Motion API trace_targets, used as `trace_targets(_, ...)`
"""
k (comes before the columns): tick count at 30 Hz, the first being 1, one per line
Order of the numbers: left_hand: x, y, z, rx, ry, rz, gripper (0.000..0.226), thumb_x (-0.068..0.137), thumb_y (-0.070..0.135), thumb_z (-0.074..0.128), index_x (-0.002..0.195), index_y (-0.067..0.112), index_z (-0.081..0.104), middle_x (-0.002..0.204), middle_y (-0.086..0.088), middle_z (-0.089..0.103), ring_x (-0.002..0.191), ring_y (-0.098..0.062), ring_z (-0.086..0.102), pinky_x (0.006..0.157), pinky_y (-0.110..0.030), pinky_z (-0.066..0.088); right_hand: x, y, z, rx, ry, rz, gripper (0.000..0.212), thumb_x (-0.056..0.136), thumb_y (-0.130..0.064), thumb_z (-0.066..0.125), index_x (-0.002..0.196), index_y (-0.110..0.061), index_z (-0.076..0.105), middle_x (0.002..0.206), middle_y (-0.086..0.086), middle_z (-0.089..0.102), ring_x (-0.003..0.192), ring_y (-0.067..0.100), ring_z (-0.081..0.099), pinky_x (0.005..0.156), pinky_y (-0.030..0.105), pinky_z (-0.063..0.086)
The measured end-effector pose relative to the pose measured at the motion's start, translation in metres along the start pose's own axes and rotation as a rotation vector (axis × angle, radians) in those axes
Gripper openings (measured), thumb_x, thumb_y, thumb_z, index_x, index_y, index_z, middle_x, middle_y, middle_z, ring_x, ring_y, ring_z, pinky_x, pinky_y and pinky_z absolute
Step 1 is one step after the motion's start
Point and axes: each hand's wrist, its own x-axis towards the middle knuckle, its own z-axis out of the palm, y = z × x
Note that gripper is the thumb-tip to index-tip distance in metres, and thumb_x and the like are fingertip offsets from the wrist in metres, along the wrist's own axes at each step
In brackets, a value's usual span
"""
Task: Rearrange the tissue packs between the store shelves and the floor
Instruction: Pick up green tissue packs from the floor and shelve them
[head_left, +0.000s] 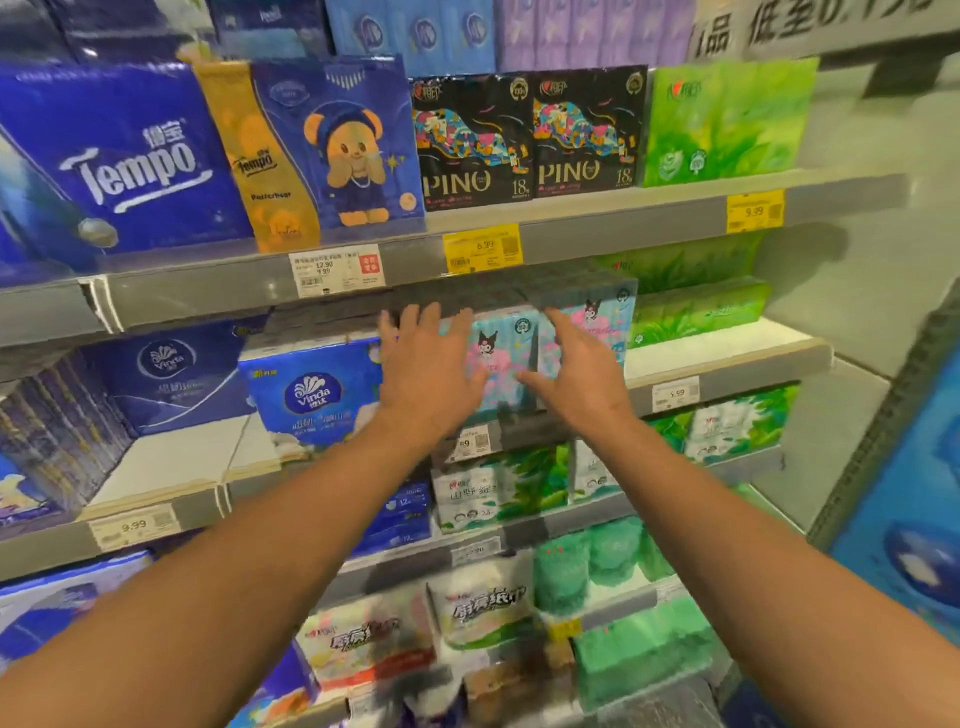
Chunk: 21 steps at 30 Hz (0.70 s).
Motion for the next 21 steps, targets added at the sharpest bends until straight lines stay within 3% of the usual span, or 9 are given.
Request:
trace_targets(3,-0.03,0.042,-0.002,-0.234,0.047,0.182,0.065,0.077,0.046,0.066,0.135,0.022,0.05,0.139,-0.014,0.046,0.128,-0.034,0.039,0.105,-0.047,0.03,-0.066,0.017,-0.028,-0.065,0.057,0.077,0.083,0.079,-0.041,0.076,0.148,-0.026,0.032,0.128,0.01,0.06,0.114,0.03,0.057,0.089,0.042,0.05)
trace_targets(8,-0.102,0.167,-0.007,-0.519,-0.204,0.498,0.069,0.079,0.041,0.069,0.141,0.021,0.045,0.144,-0.014,0.042,0.132,-0.032,0.037,0.109,-0.039,0.032,-0.229,0.082,-0.114,-0.23,0.12,0.389,0.084,0.078,-0.04,0.075,0.149,-0.026,0.031,0.132,0.008,0.058,0.121,0.028,0.054,0.095,0.039,0.046)
trace_targets(11,-0.165,0.267,-0.031,-0.604,-0.319,0.728,0.07,0.077,0.044,0.071,0.139,0.021,0.047,0.139,-0.011,0.049,0.127,-0.029,0.045,0.104,-0.035,0.034,-0.344,0.113,-0.18,-0.304,0.203,0.587,0.082,0.077,-0.039,0.074,0.147,-0.023,0.034,0.133,0.009,0.057,0.121,0.029,0.054,0.098,0.039,0.043)
trace_targets(17,-0.357,0.477,-0.122,-0.765,-0.501,1.246,0.074,0.078,0.04,0.075,0.141,0.014,0.046,0.141,-0.009,0.051,0.131,-0.024,0.046,0.11,-0.034,0.031,-0.617,0.134,-0.298,-0.364,0.427,0.96,0.086,0.078,-0.038,0.075,0.15,-0.02,0.032,0.139,0.01,0.053,0.128,0.027,0.048,0.102,0.037,0.039)
trace_targets(21,-0.523,0.588,-0.192,-0.801,-0.607,1.55,0.075,0.08,0.042,0.073,0.143,0.017,0.043,0.143,-0.007,0.049,0.132,-0.022,0.045,0.109,-0.037,0.033,-0.811,0.121,-0.352,-0.358,0.595,1.239,0.085,0.075,-0.046,0.076,0.146,-0.021,0.038,0.132,0.011,0.057,0.12,0.03,0.052,0.093,0.035,0.039)
